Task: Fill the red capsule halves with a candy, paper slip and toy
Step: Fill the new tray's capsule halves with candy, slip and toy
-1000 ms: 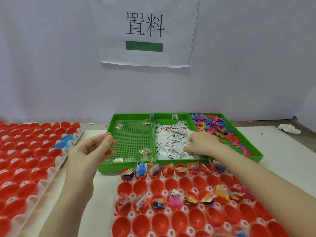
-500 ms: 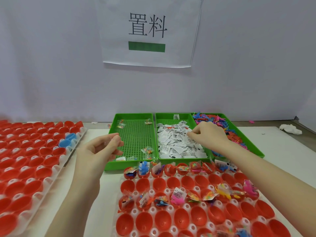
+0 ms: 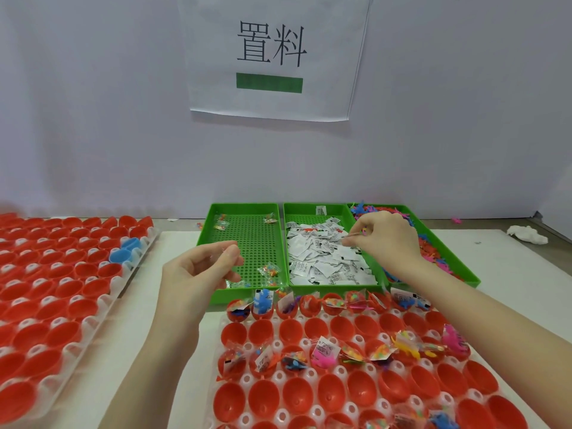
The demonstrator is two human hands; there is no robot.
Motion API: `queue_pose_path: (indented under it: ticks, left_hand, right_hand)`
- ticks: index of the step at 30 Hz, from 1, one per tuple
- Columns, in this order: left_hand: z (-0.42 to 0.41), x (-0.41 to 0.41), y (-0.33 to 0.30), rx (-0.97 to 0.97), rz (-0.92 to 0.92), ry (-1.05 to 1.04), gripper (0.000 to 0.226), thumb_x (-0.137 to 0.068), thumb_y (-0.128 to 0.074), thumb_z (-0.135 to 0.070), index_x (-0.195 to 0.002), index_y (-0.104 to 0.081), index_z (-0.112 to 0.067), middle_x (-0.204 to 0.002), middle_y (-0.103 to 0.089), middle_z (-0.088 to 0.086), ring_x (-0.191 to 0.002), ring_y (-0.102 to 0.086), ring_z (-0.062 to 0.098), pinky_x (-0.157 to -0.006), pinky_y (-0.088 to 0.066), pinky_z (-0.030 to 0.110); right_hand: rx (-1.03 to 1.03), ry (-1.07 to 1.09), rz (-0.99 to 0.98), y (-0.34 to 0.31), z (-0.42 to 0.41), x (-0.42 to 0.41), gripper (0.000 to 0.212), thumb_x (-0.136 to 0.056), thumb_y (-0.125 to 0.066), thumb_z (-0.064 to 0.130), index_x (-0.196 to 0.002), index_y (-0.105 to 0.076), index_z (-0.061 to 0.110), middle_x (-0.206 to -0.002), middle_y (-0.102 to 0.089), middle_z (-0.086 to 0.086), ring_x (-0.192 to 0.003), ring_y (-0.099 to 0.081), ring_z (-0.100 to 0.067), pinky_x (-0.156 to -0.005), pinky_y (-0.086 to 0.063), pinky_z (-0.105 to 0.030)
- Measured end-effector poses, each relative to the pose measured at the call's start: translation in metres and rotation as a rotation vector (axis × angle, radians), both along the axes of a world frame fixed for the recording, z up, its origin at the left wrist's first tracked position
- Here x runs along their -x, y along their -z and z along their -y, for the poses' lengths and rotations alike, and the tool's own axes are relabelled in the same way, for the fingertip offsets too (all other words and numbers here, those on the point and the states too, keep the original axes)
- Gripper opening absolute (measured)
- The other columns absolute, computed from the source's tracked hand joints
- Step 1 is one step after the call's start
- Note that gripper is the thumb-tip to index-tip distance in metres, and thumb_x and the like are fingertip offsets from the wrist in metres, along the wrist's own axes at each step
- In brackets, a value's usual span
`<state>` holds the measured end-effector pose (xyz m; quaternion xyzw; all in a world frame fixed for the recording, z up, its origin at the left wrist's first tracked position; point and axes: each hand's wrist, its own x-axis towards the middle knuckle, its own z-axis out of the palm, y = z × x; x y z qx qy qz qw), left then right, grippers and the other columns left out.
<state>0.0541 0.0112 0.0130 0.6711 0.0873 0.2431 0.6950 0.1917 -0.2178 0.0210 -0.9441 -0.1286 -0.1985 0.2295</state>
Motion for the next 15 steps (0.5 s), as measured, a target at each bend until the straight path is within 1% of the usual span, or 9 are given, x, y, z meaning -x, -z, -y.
queue_pose_path:
  ticks: [1, 2, 4, 6, 8, 10, 11, 13, 15]
  left_hand:
    - [0.0006, 0.0, 0.0001, -0.006, -0.003, 0.001, 0.01, -0.081, -0.064, -0.018, -0.09, -0.069, -0.015, -0.07, -0.071, -0.006, -0.055, -0.059, 0.002, -0.054, -0.047, 0.01]
    - [0.0014, -0.0003, 0.0, -0.011, -0.005, 0.003, 0.01, -0.081, -0.064, -0.018, -0.09, -0.069, -0.015, -0.07, -0.071, -0.006, -0.055, -0.059, 0.002, -0.054, -0.047, 0.01]
    - [0.0023, -0.0003, -0.0001, -0.007, -0.009, 0.009, 0.01, -0.081, -0.064, -0.017, -0.09, -0.069, -0.015, -0.07, -0.071, -0.006, -0.055, -0.06, 0.002, -0.054, -0.047, 0.01]
    - [0.0025, -0.0003, -0.0003, 0.002, -0.012, 0.012, 0.01, -0.081, -0.065, -0.017, -0.09, -0.069, -0.014, -0.069, -0.071, -0.005, -0.055, -0.06, 0.002, -0.053, -0.047, 0.01]
    - [0.0027, -0.0002, -0.0005, 0.002, -0.018, 0.015, 0.011, -0.081, -0.065, -0.018, -0.091, -0.069, -0.014, -0.069, -0.071, -0.005, -0.055, -0.06, 0.002, -0.053, -0.047, 0.01]
    - [0.0029, -0.0001, -0.0006, 0.0, -0.021, 0.019, 0.012, -0.081, -0.065, -0.017, -0.091, -0.069, -0.014, -0.069, -0.071, -0.005, -0.055, -0.06, 0.002, -0.052, -0.046, 0.009]
    - [0.0031, -0.0001, -0.0007, 0.0, -0.022, 0.022, 0.012, -0.082, -0.065, -0.017, -0.092, -0.069, -0.013, -0.069, -0.071, -0.004, -0.055, -0.059, 0.002, -0.052, -0.045, 0.009]
    - [0.0036, 0.0001, -0.0011, 0.002, -0.026, 0.023, 0.013, -0.081, -0.065, -0.017, -0.092, -0.069, -0.012, -0.069, -0.071, -0.004, -0.054, -0.059, 0.002, -0.051, -0.045, 0.009]
    - [0.0044, 0.0005, -0.0014, 0.005, -0.031, 0.026, 0.013, -0.081, -0.065, -0.017, -0.092, -0.069, -0.013, -0.07, -0.071, -0.004, -0.054, -0.059, 0.003, -0.051, -0.045, 0.009]
  right_hand:
    - [-0.025, -0.011, -0.047, 0.0002, 0.0002, -0.0003, 0.015, -0.075, -0.072, 0.041, -0.071, -0.069, 0.026, -0.055, -0.045, 0.017, -0.063, -0.045, -0.008, -0.054, -0.027, -0.023]
    - [-0.048, -0.023, -0.097, 0.0003, 0.0004, -0.0008, 0.016, -0.079, -0.069, 0.038, -0.074, -0.072, 0.023, -0.053, -0.048, 0.015, -0.058, -0.045, -0.008, -0.053, -0.029, -0.022]
    - [-0.074, -0.039, -0.185, 0.0004, 0.0002, -0.0013, 0.02, -0.084, -0.062, 0.03, -0.079, -0.074, 0.014, -0.057, -0.062, 0.007, -0.053, -0.05, -0.012, -0.057, -0.039, -0.024]
    - [-0.087, -0.045, -0.241, 0.0, 0.0005, -0.0014, 0.02, -0.084, -0.06, 0.023, -0.08, -0.075, 0.009, -0.059, -0.066, 0.005, -0.045, -0.042, -0.013, -0.059, -0.042, -0.026]
    - [-0.11, -0.051, -0.272, -0.0011, 0.0014, -0.0004, 0.014, -0.081, -0.064, 0.021, -0.076, -0.075, 0.013, -0.053, -0.064, 0.011, -0.041, -0.036, -0.009, -0.054, -0.039, -0.024]
    - [-0.14, -0.063, -0.279, -0.0028, 0.0021, 0.0008, 0.006, -0.078, -0.069, 0.02, -0.076, -0.074, 0.018, -0.04, -0.052, 0.02, -0.043, -0.038, -0.007, -0.052, -0.036, -0.023]
    - [-0.153, -0.062, -0.274, -0.0034, 0.002, 0.0015, 0.002, -0.075, -0.072, 0.019, -0.075, -0.074, 0.018, -0.039, -0.049, 0.019, -0.047, -0.041, -0.008, -0.053, -0.036, -0.024]
    - [-0.153, -0.045, -0.239, -0.0049, 0.0016, 0.0046, 0.008, -0.068, -0.08, 0.024, -0.068, -0.073, 0.02, -0.045, -0.046, 0.017, -0.052, -0.042, -0.005, -0.053, -0.033, -0.025]
    - [-0.127, -0.022, -0.198, -0.0061, 0.0015, 0.0073, 0.02, -0.061, -0.083, 0.038, -0.061, -0.07, 0.024, -0.044, -0.043, 0.016, -0.05, -0.039, -0.002, -0.049, -0.027, -0.024]
